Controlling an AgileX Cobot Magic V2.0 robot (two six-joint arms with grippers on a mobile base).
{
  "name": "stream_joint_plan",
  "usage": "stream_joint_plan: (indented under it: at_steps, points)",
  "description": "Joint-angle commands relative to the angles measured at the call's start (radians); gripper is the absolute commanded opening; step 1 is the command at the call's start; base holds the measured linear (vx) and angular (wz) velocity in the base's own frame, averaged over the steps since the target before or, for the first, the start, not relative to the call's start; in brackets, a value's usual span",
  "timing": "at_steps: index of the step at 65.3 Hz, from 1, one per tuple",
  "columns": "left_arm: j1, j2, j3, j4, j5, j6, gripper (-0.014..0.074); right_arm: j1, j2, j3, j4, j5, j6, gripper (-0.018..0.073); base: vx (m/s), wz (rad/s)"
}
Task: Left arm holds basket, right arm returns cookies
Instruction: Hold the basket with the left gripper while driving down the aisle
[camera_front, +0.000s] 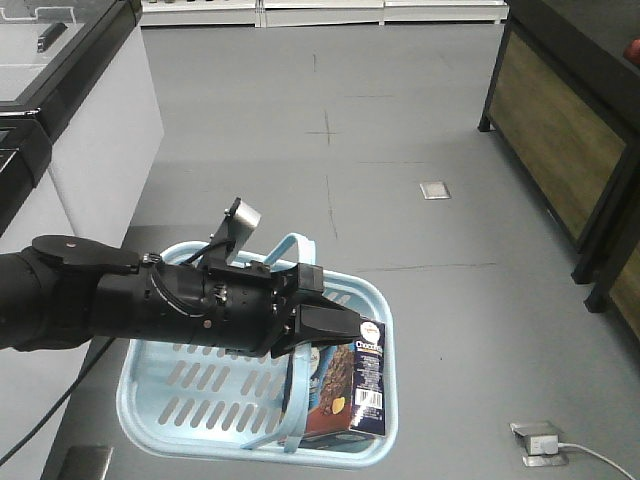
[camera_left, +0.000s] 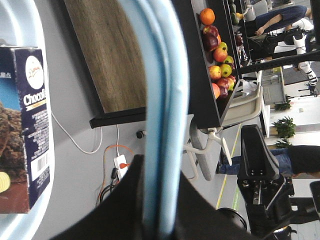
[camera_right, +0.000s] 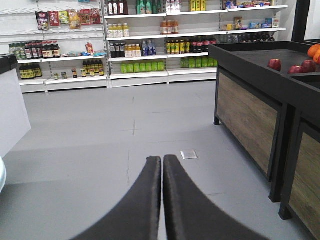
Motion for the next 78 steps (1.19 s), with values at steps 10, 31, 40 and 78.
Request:
stream_joint_plan:
  at_steps: [10,31,40,78]
  points:
    - [-0.004,-0.054,-0.029,-0.062,0.049,0.016,-0.0008,-0.005,-0.012,0.003,-0.004,-0.067,-0.006,-0.0008,0.24,0.04]
    - [-0.004,-0.054,-0.029,-0.062,0.049,0.016,-0.0008,-0.005,-0.012,0.003,-0.004,-0.067,-0.006,-0.0008,0.27,0.06]
    - [-0.004,-0.054,-0.029,-0.062,0.049,0.016,-0.0008,-0.005,-0.012,0.003,-0.004,-0.067,-0.006,-0.0008,0.31,0.09]
    - [-0.004,-0.054,-0.029,-0.062,0.049,0.016,-0.0008,-0.005,-0.012,0.003,-0.004,-0.067,-0.006,-0.0008,0.33,0.03]
